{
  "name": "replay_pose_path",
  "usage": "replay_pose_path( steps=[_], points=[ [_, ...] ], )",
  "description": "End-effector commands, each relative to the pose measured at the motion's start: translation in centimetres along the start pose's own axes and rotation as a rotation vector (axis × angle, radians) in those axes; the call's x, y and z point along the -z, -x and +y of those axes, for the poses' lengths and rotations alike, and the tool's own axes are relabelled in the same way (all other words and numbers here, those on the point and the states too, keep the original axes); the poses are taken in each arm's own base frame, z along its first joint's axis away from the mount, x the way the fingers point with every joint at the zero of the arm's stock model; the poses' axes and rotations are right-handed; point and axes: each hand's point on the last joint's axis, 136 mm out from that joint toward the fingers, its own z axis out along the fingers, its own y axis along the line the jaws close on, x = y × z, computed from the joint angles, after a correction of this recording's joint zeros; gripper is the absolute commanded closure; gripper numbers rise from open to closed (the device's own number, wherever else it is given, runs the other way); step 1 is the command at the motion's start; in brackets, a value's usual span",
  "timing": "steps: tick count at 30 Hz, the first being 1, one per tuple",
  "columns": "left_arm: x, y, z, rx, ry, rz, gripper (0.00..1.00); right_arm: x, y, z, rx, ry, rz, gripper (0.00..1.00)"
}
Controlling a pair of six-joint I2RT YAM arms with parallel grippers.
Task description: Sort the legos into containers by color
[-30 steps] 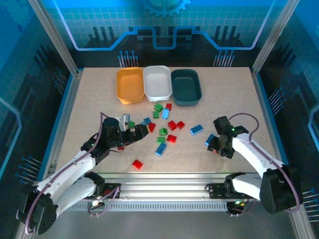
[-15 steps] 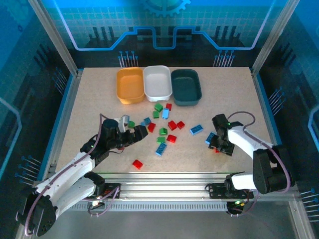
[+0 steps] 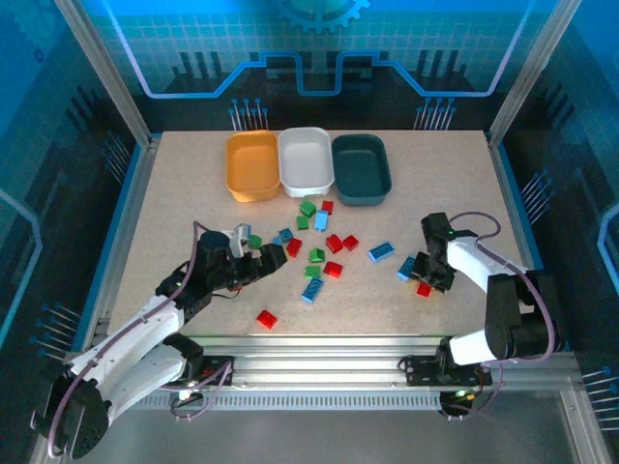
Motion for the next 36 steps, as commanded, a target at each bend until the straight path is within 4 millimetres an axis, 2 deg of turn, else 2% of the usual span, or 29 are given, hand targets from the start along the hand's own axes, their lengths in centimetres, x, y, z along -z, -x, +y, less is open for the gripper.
replay_pose_path(
  steps=[1, 4, 11, 15, 19, 22, 24, 26, 28, 30, 33, 36],
  points=[
    [0.0, -0.3, -0.3, -0.004, -0.006, 0.018, 0.01, 0.0, -1.0, -0.2, -0.003, 0.012, 0.027, 0.40],
    [0.0, -0.4, -0.3, -0.004, -0.005, 0.021, 0.01, 0.1, -1.5, -0.5, -0.003, 0.009, 0.027, 0.41],
    [0.0, -0.5, -0.2, 0.006, -0.008, 0.021, 0.01, 0.0, -1.8, -0.5, 0.004, 0.004, 0.033, 0.64],
    [0.1, -0.5, -0.2, 0.001, -0.003, 0.020, 0.01, 0.6, -1.6, -0.6, 0.013, 0.001, 0.002, 0.71],
    [0.2, -0.3, -0.3, -0.005, 0.010, 0.017, 0.01, 2.6, -1.2, -0.7, 0.030, 0.005, -0.060, 0.74],
    [0.6, 0.5, 0.0, -0.008, 0.057, -0.008, 0.01, 5.7, -0.6, -0.1, 0.073, 0.015, -0.159, 0.75],
    [0.8, 1.2, 0.4, 0.003, 0.095, -0.034, 0.01, 7.9, 0.4, 1.0, 0.113, 0.035, -0.234, 0.75],
    [1.0, 2.2, 1.0, 0.029, 0.135, -0.057, 0.01, 9.9, 2.1, 3.4, 0.161, 0.078, -0.305, 0.75],
    [1.1, 3.2, 1.9, 0.092, 0.170, -0.070, 0.01, 11.4, 4.1, 6.9, 0.206, 0.140, -0.355, 0.75],
    [1.2, 4.4, 2.9, 0.195, 0.167, -0.069, 0.01, 12.9, 6.4, 11.9, 0.279, 0.223, -0.391, 0.75],
    [1.0, 5.3, 4.1, 0.345, 0.111, -0.030, 0.01, 13.4, 10.5, 18.2, 0.360, 0.261, -0.432, 0.75],
    [0.8, 4.8, 4.3, 0.367, 0.114, 0.032, 0.01, 12.2, 14.6, 22.6, 0.395, 0.224, -0.422, 0.74]
  ],
)
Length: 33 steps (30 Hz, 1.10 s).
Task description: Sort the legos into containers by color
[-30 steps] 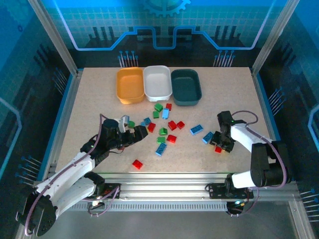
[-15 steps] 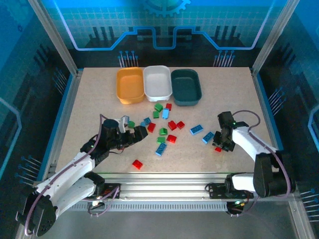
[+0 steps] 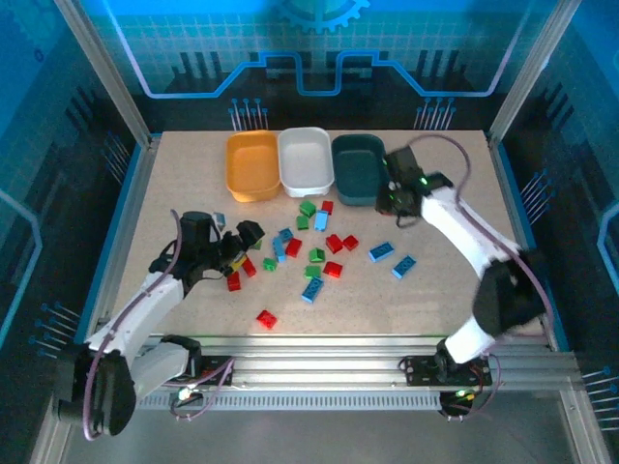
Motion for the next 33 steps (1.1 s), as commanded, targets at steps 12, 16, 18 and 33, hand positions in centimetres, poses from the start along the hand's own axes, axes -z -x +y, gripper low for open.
replay_pose_path(
  steps=[12, 16, 18, 33],
  points=[
    [1.1, -1.8, -4.3, -0.046, -0.197, 0.135, 0.01, -10.4, 9.1, 4.5, 0.084, -0.014, 0.050, 0.46],
    [1.4, -1.6, -5.4, -0.064, -0.238, 0.132, 0.01, -5.8, 10.9, 4.8, 0.068, 0.021, -0.054, 0.38],
    [1.5, -1.7, -5.6, -0.067, -0.250, 0.130, 0.01, -3.1, 10.7, 4.3, 0.057, 0.015, -0.099, 0.37],
    [-3.3, -13.5, -7.4, -0.297, -0.280, 0.328, 0.01, -1.0, -16.0, -8.4, -0.190, -0.107, 0.141, 0.14]
  ],
)
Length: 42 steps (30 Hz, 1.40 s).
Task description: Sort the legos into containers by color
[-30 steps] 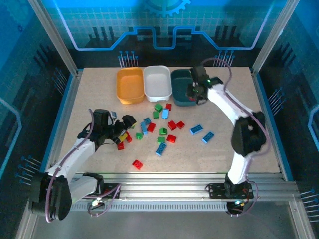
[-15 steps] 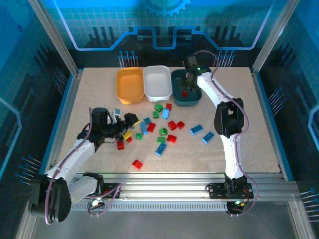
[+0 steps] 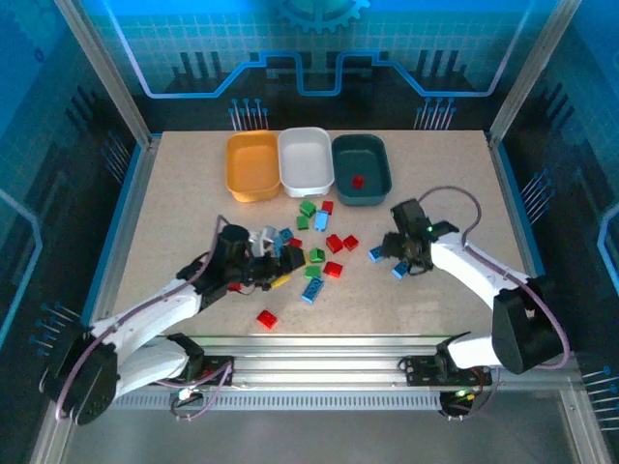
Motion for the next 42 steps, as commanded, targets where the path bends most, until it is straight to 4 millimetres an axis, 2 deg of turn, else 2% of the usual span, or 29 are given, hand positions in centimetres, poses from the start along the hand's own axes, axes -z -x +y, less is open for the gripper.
replay_pose_path(
  steps=[1, 3, 6, 11, 13, 18, 21, 23, 28, 30, 32, 34, 35, 39, 42],
  points=[
    [-1.7, -0.3, -1.7, -0.061, -0.040, -0.008, 0.01, 0.2, -0.8, 0.0, -0.062, 0.052, -0.001, 0.14],
    [-2.1, -0.5, -2.2, -0.078, -0.040, -0.002, 0.01, -0.2, -1.5, -0.9, -0.078, 0.019, 0.021, 0.14],
    [-1.9, -0.4, -2.6, -0.088, -0.046, -0.017, 0.01, -1.3, -1.8, -0.8, -0.108, 0.053, 0.058, 0.14],
    [-1.0, -0.5, -2.5, -0.099, -0.029, -0.032, 0.01, -2.4, -0.3, 0.2, -0.127, 0.098, 0.056, 0.16],
    [-0.7, -0.6, -2.3, -0.101, -0.018, -0.040, 0.01, -2.9, 0.2, -0.2, -0.141, 0.063, 0.053, 0.17],
    [0.0, -0.7, -1.6, -0.099, 0.005, -0.061, 0.01, -4.0, 0.3, -1.3, -0.159, 0.005, 0.055, 0.28],
    [0.0, -0.8, -1.0, -0.088, 0.017, -0.069, 0.01, -4.6, 0.0, -1.6, -0.167, 0.010, 0.067, 0.42],
    [0.1, -0.8, -1.0, -0.089, 0.021, -0.067, 0.01, -4.7, 0.0, -1.6, -0.166, 0.016, 0.065, 0.56],
    [0.7, -0.3, -1.2, -0.117, 0.057, -0.087, 0.01, -3.1, 0.9, -1.9, -0.144, 0.025, 0.007, 0.72],
    [1.3, 0.3, -1.0, -0.126, 0.090, -0.114, 0.01, -1.7, 1.6, -2.0, -0.130, 0.026, -0.036, 0.74],
    [2.4, 1.4, -0.2, -0.104, 0.152, -0.157, 0.01, 0.9, 2.9, -1.5, -0.089, 0.040, -0.113, 0.74],
    [3.8, 2.9, 1.2, -0.056, 0.214, -0.207, 0.01, 3.2, 4.5, 0.2, -0.048, 0.089, -0.195, 0.75],
    [4.6, 3.8, 2.0, -0.018, 0.239, -0.235, 0.01, 4.1, 5.3, 1.9, -0.028, 0.143, -0.230, 0.75],
    [7.3, 7.2, 5.0, 0.203, 0.236, -0.334, 0.01, 6.3, 8.8, 10.2, 0.104, 0.294, -0.304, 0.76],
    [7.2, 8.8, 6.0, 0.331, 0.108, -0.350, 0.01, 6.4, 11.4, 16.0, 0.166, 0.382, -0.316, 0.79]
  ],
)
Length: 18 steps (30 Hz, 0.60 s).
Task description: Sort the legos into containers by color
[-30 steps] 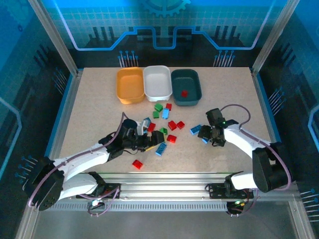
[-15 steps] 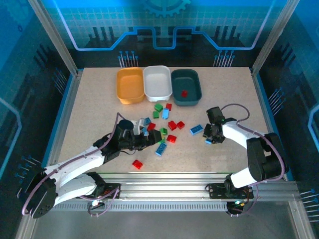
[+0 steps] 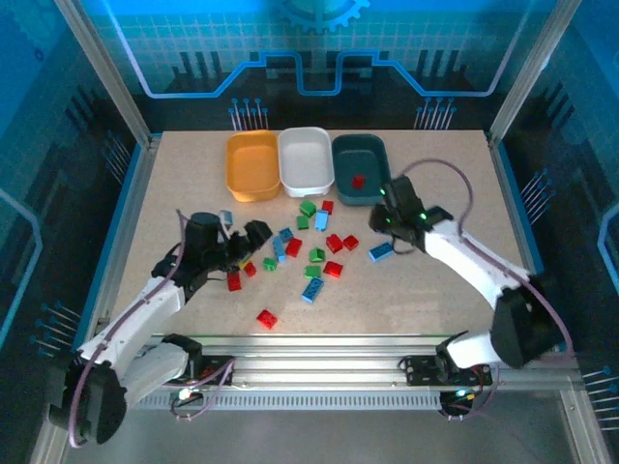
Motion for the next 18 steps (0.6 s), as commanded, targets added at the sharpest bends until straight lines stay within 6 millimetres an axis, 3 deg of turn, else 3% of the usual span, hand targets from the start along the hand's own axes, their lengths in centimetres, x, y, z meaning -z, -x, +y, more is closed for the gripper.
replay_pose_path(
  steps=[1, 5, 8, 11, 16, 18],
  points=[
    [-0.9, -0.4, 1.2, 0.175, -0.077, 0.095, 0.01, -2.3, 3.4, 5.9, 0.080, 0.133, -0.045, 0.79],
    [-0.6, -0.4, 0.6, 0.145, -0.116, 0.201, 0.01, -6.3, 6.3, 10.8, 0.153, 0.187, -0.003, 0.78],
    [1.9, 1.9, 0.8, 0.070, -0.043, 0.083, 0.01, -9.5, 8.0, 12.4, 0.174, 0.170, -0.002, 0.77],
    [3.6, 3.4, -0.2, 0.028, -0.058, -0.024, 0.01, -12.3, 8.7, 13.4, 0.190, 0.160, 0.027, 0.75],
    [3.3, 3.1, -0.8, 0.039, -0.092, 0.010, 0.01, -15.5, 8.6, 14.9, 0.216, 0.169, 0.088, 0.69],
    [2.9, 2.8, -0.5, 0.045, -0.089, 0.038, 0.01, -16.0, 8.8, 15.3, 0.222, 0.176, 0.092, 0.61]
  ],
)
